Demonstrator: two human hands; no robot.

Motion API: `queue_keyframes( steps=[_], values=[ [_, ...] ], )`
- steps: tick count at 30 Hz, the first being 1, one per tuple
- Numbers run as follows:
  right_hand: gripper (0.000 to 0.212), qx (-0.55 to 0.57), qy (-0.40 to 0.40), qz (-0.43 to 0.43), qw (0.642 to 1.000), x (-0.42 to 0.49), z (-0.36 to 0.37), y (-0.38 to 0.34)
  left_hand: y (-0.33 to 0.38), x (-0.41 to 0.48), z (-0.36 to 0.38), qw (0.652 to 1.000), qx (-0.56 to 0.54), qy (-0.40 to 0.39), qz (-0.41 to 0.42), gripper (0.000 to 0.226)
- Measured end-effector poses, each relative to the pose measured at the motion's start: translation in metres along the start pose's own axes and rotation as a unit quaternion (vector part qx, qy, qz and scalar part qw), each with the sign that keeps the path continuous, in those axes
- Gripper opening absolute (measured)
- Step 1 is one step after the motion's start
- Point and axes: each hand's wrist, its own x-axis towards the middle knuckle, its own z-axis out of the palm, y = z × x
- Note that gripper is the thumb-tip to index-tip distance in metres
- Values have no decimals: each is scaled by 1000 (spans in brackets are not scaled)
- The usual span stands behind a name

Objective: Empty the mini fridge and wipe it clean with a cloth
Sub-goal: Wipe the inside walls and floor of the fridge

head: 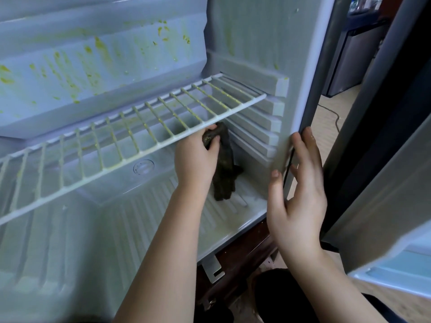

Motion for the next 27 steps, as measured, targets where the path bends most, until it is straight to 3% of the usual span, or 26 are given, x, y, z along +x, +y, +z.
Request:
queue_keyframes(
  steps=[8,11,21,27],
  values=[
    [54,1,-3,-11,1000,0,2,3,-4,-14,36,998,-11,58,26,29],
    [54,2,-6,-6,1000,-1,1,3,-7,-19,37,998,5,36,43,32],
    [54,30,12,11,999,-2,6,-2,7,-45,12,976,23,-59,209,32],
    [55,24,14,10,1000,-2,7,-4,14,-48,3,973,8,-105,206,28]
  ],
)
